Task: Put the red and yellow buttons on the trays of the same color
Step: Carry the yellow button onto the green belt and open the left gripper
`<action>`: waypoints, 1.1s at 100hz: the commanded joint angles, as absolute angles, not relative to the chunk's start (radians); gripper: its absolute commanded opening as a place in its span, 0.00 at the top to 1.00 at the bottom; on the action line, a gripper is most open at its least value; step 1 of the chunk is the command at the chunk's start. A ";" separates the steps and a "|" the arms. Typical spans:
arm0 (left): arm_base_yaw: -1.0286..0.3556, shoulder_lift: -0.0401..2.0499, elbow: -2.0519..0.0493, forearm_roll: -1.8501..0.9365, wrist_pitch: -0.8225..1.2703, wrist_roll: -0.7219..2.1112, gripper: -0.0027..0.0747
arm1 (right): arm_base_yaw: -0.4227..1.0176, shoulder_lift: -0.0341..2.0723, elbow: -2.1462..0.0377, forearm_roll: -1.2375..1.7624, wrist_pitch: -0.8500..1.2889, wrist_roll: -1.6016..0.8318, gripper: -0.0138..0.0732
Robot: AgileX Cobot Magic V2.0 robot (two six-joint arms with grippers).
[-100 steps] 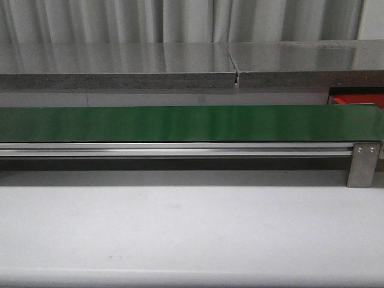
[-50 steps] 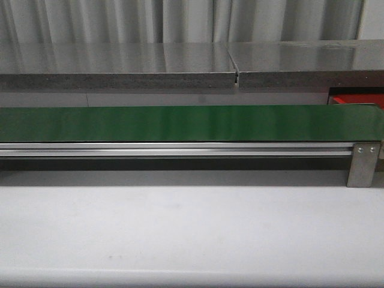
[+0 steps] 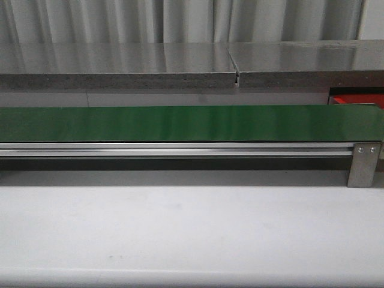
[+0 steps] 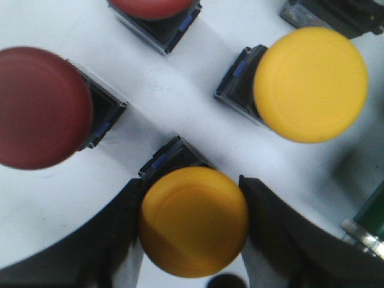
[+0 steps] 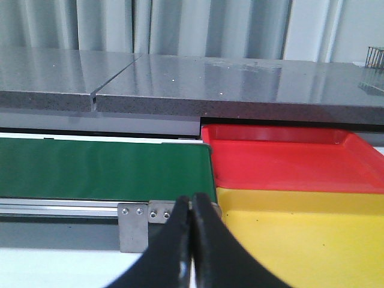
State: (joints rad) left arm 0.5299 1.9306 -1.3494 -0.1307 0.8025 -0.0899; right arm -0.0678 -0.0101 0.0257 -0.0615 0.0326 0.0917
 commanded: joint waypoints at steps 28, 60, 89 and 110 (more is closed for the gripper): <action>0.530 1.756 -1.378 -0.135 0.856 -0.082 0.67 | -0.072 -0.028 0.004 -0.071 -0.041 0.091 0.98; 0.471 1.655 -1.416 -0.152 0.911 -0.067 0.67 | -0.072 -0.028 0.004 -0.071 -0.041 0.091 0.98; 0.357 1.719 -1.588 -0.154 0.988 -0.067 0.67 | -0.072 -0.028 0.004 -0.071 -0.041 0.091 0.98; 0.301 1.823 -1.696 -0.183 1.027 -0.067 0.67 | -0.072 -0.028 0.004 -0.071 -0.041 0.091 0.98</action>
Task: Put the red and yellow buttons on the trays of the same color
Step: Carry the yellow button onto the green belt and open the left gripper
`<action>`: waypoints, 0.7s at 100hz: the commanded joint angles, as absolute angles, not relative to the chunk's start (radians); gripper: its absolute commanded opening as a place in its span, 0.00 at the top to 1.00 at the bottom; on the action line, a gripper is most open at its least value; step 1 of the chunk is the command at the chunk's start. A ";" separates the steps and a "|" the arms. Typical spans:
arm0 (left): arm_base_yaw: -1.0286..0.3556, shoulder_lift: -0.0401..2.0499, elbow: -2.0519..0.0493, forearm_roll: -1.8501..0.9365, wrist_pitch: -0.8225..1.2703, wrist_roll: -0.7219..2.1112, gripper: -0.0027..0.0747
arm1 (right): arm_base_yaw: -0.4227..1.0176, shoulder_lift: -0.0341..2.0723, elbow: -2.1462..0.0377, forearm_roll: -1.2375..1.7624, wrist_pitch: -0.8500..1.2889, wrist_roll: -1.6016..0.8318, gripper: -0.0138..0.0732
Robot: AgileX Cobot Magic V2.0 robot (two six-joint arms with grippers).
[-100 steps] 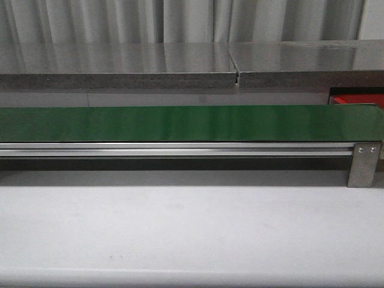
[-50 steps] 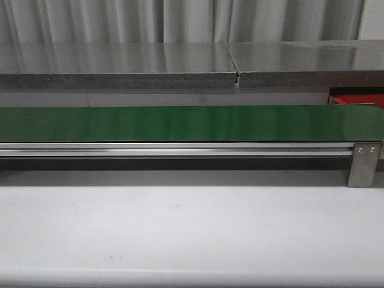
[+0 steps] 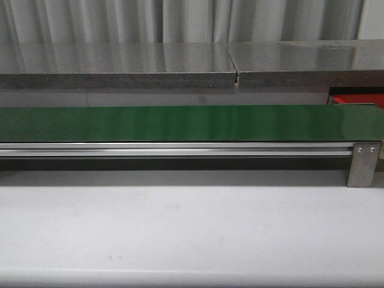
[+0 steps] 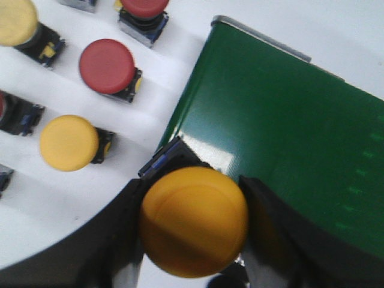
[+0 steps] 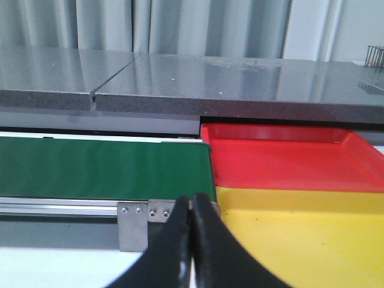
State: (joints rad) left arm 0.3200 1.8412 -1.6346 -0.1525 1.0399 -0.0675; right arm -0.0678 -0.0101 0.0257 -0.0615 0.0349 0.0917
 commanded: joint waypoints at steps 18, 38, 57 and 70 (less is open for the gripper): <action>0.279 1.869 -1.708 -0.199 1.022 -0.067 0.67 | -0.072 -0.028 0.004 -0.071 -0.041 0.091 0.98; 0.272 1.882 -1.708 -0.205 1.022 -0.053 0.61 | -0.072 -0.028 0.004 -0.071 -0.041 0.091 0.98; 0.272 1.882 -1.708 -0.209 1.024 -0.053 0.31 | -0.072 -0.028 0.004 -0.071 -0.041 0.091 0.98; 0.272 1.882 -1.708 -0.214 1.022 -0.045 0.26 | -0.072 -0.028 0.004 -0.071 -0.041 0.091 0.98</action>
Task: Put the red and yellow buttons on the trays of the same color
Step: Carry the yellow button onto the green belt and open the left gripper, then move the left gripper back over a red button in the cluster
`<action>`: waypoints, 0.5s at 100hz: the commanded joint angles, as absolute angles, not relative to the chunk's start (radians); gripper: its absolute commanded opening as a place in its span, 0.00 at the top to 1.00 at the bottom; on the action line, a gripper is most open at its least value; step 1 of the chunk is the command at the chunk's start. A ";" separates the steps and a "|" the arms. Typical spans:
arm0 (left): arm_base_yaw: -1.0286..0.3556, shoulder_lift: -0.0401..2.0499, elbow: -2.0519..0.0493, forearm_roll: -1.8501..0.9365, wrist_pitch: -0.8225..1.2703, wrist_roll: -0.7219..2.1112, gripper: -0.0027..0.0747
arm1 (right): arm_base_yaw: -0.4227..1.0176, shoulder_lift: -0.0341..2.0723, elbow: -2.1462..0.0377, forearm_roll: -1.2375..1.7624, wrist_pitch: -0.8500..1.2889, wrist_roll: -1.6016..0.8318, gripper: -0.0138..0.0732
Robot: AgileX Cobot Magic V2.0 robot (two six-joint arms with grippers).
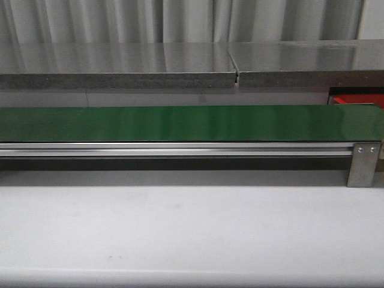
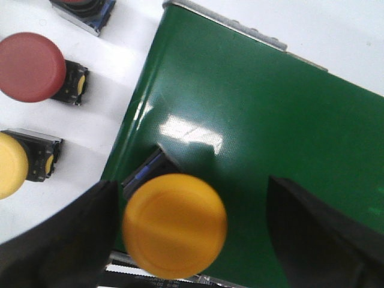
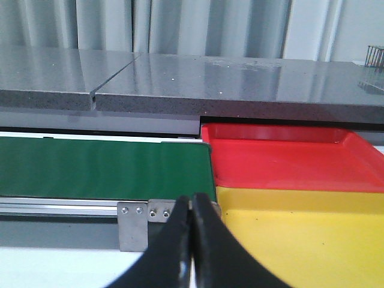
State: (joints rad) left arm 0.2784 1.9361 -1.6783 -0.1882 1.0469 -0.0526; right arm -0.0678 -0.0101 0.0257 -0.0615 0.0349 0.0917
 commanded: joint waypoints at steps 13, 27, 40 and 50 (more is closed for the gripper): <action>0.272 1.864 -1.708 -0.219 1.022 -0.040 0.27 | -0.072 -0.028 0.004 -0.071 -0.041 0.091 0.98; 0.272 1.823 -1.708 -0.210 1.019 -0.040 0.27 | -0.072 -0.028 0.004 -0.071 -0.041 0.091 0.98; 0.278 1.781 -1.708 -0.203 1.019 -0.040 0.27 | -0.072 -0.028 0.004 -0.071 -0.041 0.091 0.98; 0.303 1.750 -1.708 -0.203 1.023 -0.040 0.27 | -0.072 -0.028 0.004 -0.071 -0.041 0.091 0.98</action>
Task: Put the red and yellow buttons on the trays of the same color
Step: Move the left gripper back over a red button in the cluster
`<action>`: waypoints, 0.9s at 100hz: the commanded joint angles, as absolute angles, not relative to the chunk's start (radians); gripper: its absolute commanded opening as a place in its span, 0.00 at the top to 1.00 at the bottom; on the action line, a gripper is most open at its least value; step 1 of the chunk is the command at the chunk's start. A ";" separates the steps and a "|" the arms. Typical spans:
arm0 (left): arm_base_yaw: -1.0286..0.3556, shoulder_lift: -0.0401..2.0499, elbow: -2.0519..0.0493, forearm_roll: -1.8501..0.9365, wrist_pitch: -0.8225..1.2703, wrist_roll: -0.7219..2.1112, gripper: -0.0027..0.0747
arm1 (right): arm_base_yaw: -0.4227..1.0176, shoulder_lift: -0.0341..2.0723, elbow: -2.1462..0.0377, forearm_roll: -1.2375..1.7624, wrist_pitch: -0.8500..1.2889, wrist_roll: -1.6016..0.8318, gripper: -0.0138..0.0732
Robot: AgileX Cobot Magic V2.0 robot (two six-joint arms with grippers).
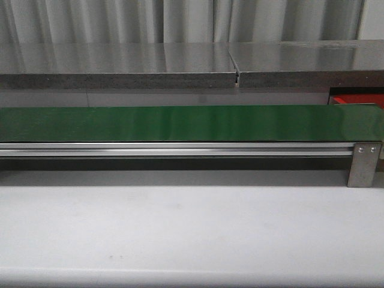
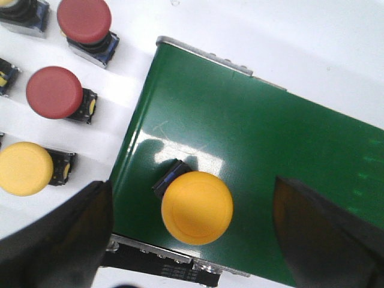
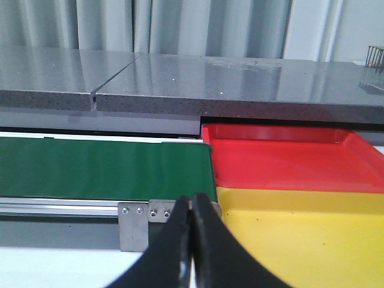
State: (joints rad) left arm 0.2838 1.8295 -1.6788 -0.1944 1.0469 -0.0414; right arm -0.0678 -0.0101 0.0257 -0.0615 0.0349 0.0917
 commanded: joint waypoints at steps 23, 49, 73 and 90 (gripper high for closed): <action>0.417 1.717 -1.706 -0.195 1.091 -0.038 0.27 | -0.072 -0.028 0.004 -0.071 -0.041 0.091 0.98; 0.555 1.717 -1.679 -0.179 1.127 -0.021 0.27 | -0.072 -0.028 0.004 -0.071 -0.041 0.091 0.98; 0.657 1.717 -1.639 -0.128 1.128 -0.015 0.27 | -0.072 -0.028 0.004 -0.071 -0.041 0.091 0.98; 0.690 1.717 -1.591 -0.128 1.089 -0.015 0.27 | -0.072 -0.028 0.004 -0.071 -0.041 0.091 0.98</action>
State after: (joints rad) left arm 0.6780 1.7702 -1.5873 -0.1205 1.1365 -0.0167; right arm -0.0678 -0.0101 0.0257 -0.0615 0.0349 0.0917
